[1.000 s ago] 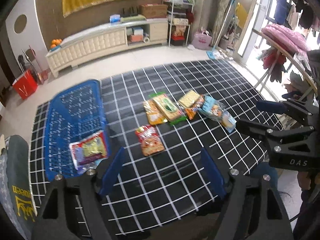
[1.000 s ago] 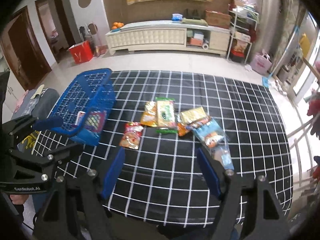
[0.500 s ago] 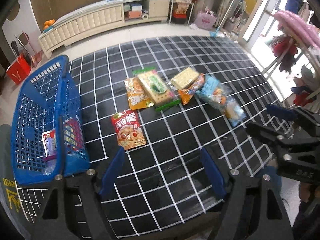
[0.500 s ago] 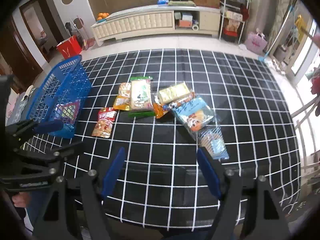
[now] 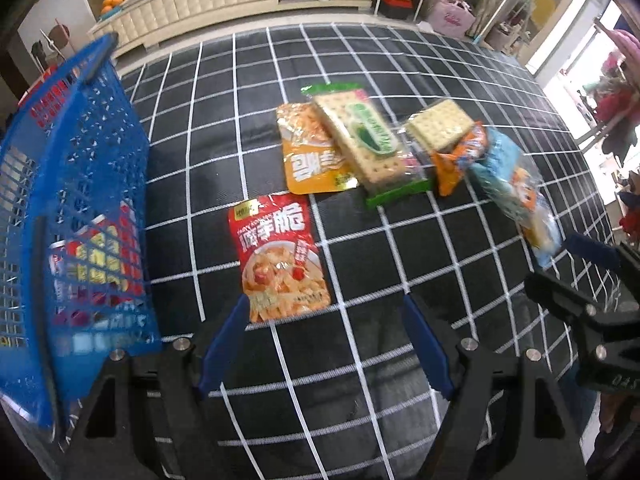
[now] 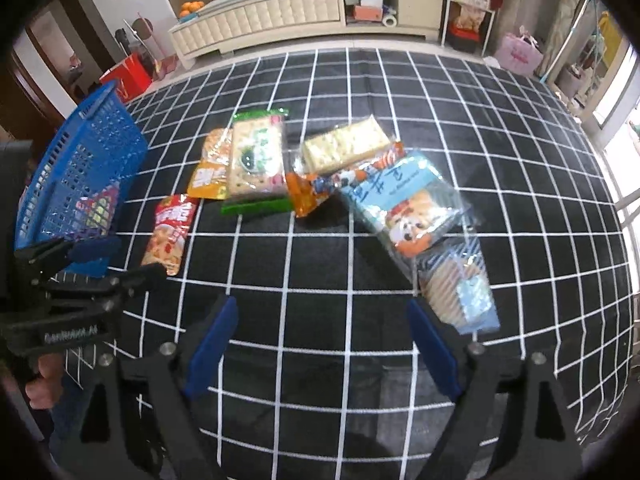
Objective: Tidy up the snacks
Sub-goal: 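Grasp the red Konjac pouch with the left tool while the right tool grasps the blue Dan Huang Su bag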
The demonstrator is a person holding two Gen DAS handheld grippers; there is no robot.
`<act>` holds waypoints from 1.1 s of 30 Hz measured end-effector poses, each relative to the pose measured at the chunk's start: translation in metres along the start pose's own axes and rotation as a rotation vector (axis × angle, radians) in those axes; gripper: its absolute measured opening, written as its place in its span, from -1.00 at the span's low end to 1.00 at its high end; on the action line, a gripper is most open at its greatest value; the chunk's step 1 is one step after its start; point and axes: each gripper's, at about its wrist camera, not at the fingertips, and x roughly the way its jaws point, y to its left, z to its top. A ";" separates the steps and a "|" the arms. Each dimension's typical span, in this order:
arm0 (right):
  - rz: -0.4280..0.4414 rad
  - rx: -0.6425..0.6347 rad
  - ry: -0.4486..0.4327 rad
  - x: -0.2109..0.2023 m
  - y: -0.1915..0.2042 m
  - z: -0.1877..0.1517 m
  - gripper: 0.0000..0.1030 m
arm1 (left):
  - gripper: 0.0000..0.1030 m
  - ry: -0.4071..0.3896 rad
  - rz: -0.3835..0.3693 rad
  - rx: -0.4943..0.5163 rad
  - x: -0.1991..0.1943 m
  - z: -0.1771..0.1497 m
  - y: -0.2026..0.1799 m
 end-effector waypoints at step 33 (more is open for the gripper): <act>-0.058 0.071 -0.034 -0.020 -0.030 -0.009 0.73 | -0.55 0.018 -0.031 0.008 0.028 -0.002 -0.007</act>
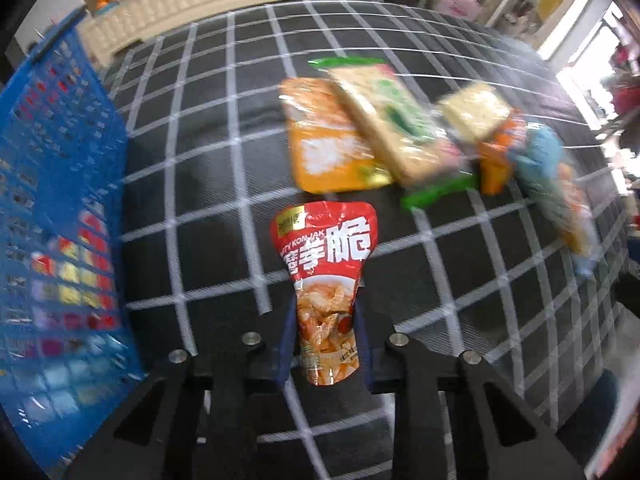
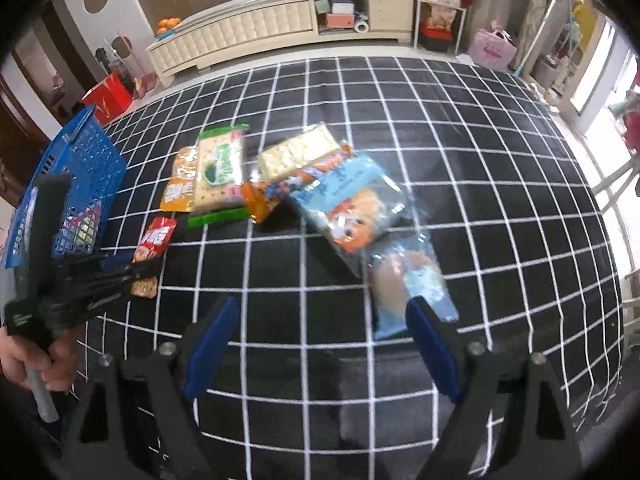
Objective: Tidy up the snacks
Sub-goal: 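Grasp the red Konjac pouch with the left tool while the right tool grasps the blue Dan Huang Su bag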
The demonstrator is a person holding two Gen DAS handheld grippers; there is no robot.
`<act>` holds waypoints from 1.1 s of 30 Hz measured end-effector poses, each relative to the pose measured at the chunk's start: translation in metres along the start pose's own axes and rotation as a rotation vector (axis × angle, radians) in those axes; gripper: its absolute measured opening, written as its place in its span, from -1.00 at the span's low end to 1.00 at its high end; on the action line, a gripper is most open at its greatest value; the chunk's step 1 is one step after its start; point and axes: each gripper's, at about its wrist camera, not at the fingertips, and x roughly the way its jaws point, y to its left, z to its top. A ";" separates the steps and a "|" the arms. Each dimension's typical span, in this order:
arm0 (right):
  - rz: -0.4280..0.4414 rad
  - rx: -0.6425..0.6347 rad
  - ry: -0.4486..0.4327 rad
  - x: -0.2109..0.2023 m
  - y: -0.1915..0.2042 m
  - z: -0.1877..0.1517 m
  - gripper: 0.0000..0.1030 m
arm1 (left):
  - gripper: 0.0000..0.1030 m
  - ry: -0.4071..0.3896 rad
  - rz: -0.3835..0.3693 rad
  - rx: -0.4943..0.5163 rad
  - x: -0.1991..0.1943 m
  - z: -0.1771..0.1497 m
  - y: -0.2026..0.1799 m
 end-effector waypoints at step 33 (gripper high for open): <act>-0.043 -0.227 0.048 0.041 -0.030 0.036 0.73 | -0.56 -0.196 -0.042 0.034 -0.041 0.016 -0.091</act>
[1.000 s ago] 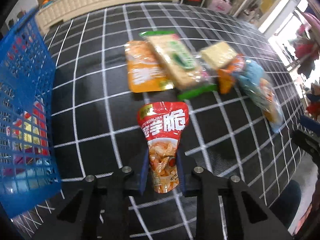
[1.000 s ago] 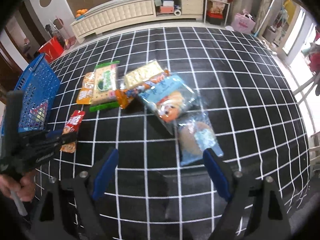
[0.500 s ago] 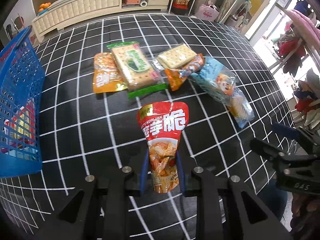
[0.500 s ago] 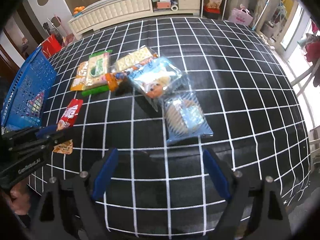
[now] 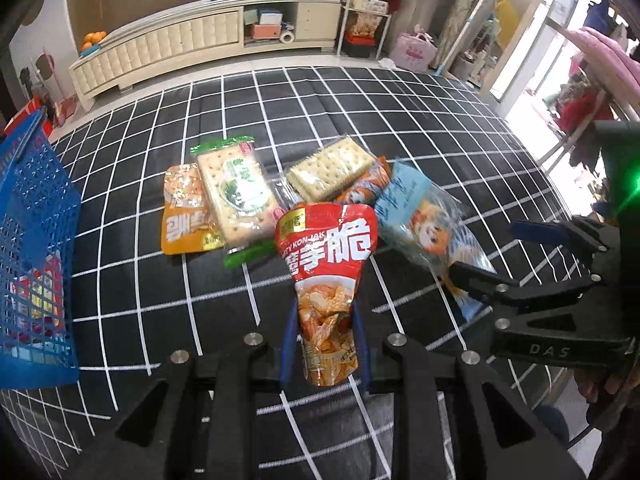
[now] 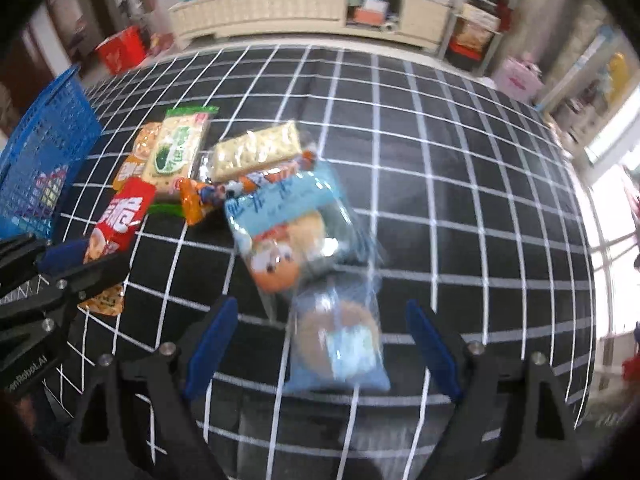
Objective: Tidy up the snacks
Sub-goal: 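Grasp the red Konjac pouch with the left tool while the right tool grasps the blue Dan Huang Su bag, then carry both bags over the blue basket and open both tools to drop them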
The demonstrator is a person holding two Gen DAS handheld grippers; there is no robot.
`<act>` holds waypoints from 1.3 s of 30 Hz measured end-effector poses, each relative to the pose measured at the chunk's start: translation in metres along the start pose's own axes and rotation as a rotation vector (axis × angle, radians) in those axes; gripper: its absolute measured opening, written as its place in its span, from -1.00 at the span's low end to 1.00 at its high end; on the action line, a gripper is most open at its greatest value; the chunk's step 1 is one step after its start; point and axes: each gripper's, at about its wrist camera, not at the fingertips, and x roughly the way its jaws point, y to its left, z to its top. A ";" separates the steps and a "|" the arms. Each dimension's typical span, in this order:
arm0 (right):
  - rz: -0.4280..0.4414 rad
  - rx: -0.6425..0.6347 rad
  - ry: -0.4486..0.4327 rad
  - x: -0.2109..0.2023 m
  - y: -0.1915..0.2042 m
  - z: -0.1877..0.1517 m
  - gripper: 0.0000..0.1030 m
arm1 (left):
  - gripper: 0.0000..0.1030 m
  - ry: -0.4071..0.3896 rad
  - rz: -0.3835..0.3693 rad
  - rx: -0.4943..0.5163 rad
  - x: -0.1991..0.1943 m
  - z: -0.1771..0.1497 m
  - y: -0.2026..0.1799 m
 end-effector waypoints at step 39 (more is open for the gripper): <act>0.094 0.064 -0.159 -0.086 0.067 -0.002 0.47 | -0.56 -0.137 0.058 -0.029 -0.108 -0.026 0.061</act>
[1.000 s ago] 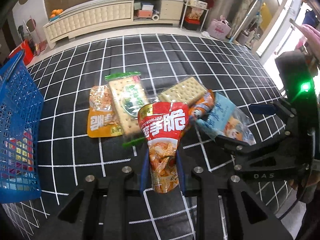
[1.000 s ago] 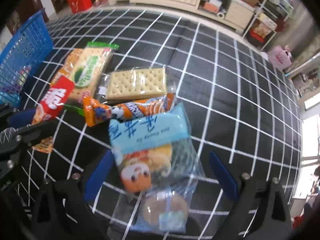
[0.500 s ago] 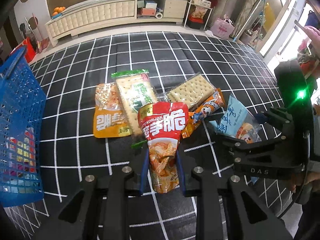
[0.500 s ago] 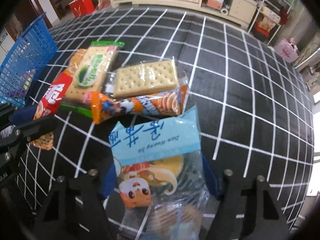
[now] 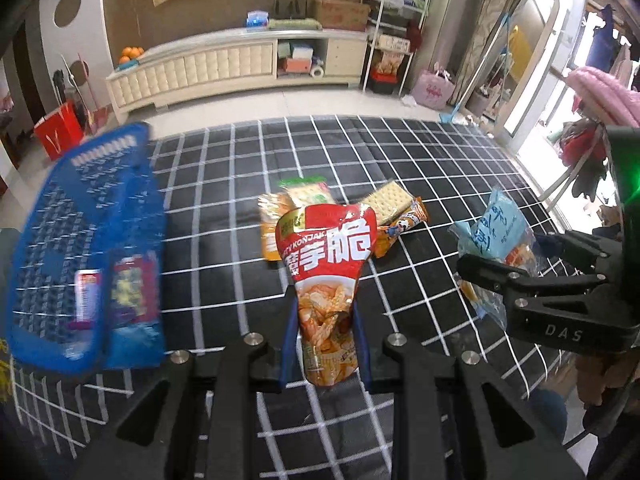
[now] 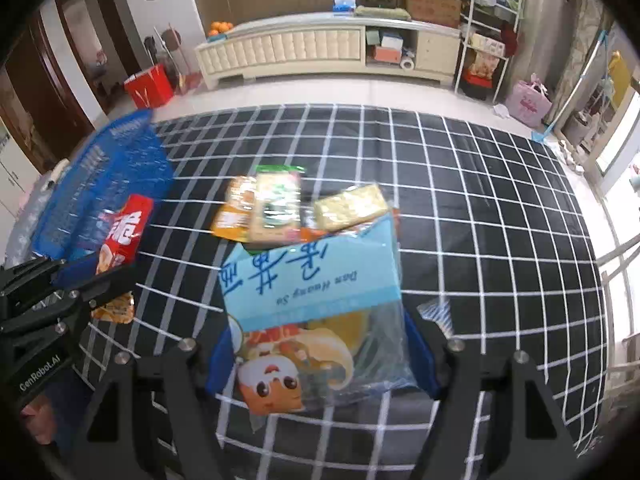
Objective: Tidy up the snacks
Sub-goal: 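Carry both bags over the blue basket and open both tools to drop them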
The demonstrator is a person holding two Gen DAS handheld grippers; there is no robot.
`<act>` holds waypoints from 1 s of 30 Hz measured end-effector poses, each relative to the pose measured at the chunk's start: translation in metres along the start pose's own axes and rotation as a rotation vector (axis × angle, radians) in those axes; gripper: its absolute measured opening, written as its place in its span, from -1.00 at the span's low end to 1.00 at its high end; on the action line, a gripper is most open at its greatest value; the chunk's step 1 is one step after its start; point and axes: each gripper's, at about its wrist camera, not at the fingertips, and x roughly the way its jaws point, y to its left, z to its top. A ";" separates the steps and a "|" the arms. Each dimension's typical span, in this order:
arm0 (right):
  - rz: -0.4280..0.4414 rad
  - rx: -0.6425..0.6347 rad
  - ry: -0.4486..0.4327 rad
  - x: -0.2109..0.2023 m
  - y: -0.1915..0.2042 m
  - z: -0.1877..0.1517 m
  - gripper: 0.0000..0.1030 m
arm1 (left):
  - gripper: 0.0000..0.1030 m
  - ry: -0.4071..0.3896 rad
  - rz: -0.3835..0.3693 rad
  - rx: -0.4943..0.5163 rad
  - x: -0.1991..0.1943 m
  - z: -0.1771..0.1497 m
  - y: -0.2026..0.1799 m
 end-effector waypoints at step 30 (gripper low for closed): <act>0.148 -0.154 -0.100 -0.027 0.212 0.053 0.47 | -0.56 -0.087 0.099 -0.054 -0.142 -0.019 0.191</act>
